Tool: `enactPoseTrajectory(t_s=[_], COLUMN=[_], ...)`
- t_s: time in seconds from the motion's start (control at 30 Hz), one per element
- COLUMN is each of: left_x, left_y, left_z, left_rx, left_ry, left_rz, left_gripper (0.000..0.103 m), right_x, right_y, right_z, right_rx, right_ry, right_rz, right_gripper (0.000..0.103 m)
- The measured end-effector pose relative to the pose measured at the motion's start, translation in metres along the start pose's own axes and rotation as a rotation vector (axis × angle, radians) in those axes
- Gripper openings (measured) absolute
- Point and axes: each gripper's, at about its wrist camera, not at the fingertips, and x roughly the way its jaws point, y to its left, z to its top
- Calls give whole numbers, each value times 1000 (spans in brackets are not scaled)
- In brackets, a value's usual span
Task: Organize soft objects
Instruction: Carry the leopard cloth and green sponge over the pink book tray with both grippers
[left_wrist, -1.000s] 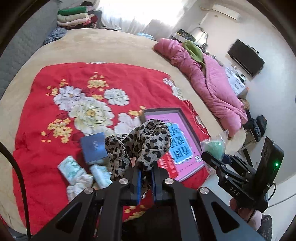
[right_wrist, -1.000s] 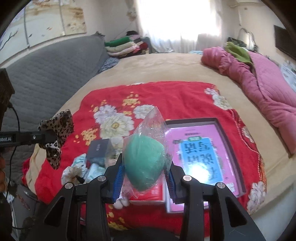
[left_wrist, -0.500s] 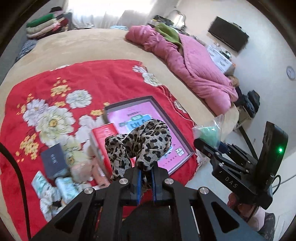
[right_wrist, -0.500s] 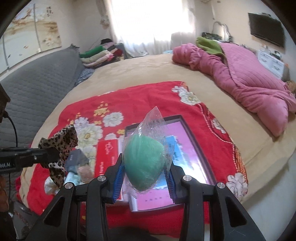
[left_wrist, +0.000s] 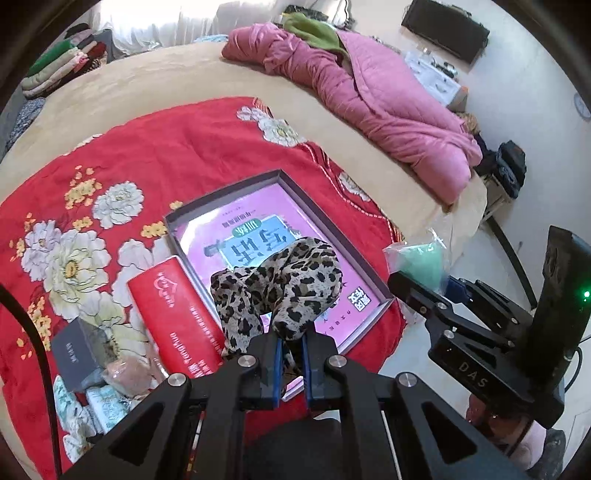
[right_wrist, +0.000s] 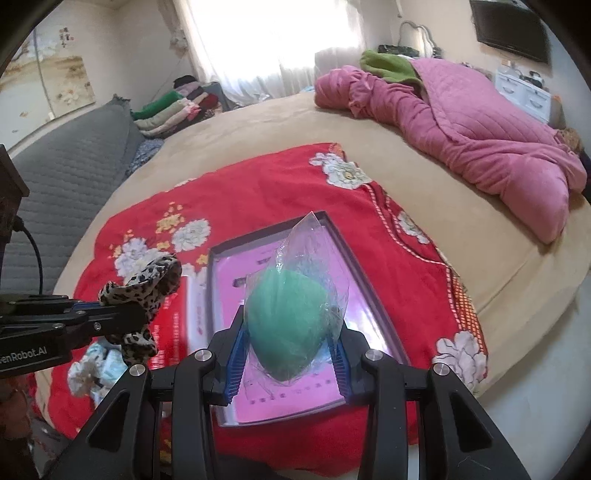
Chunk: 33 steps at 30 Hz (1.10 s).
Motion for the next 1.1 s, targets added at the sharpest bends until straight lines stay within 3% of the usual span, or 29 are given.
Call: enactPoseTrajectory(t_s=[0.37,0.6,1.1], left_x=[64,103,149], left_y=[-7,-21,-25], left_z=[12,20,7], left_rx=[22,65,87], left_ry=[127,212,318], left_rz=[-6,34,92], left_gripper=[9,9,9], right_x=[47,94,113], right_y=[-26,-30,-46], right_z=[-12,-24,-41], right_rx=[9,-66,-44], right_ry=[99,223,234], right_rz=[-39,-142,-148], right_gripper=[41,41,43])
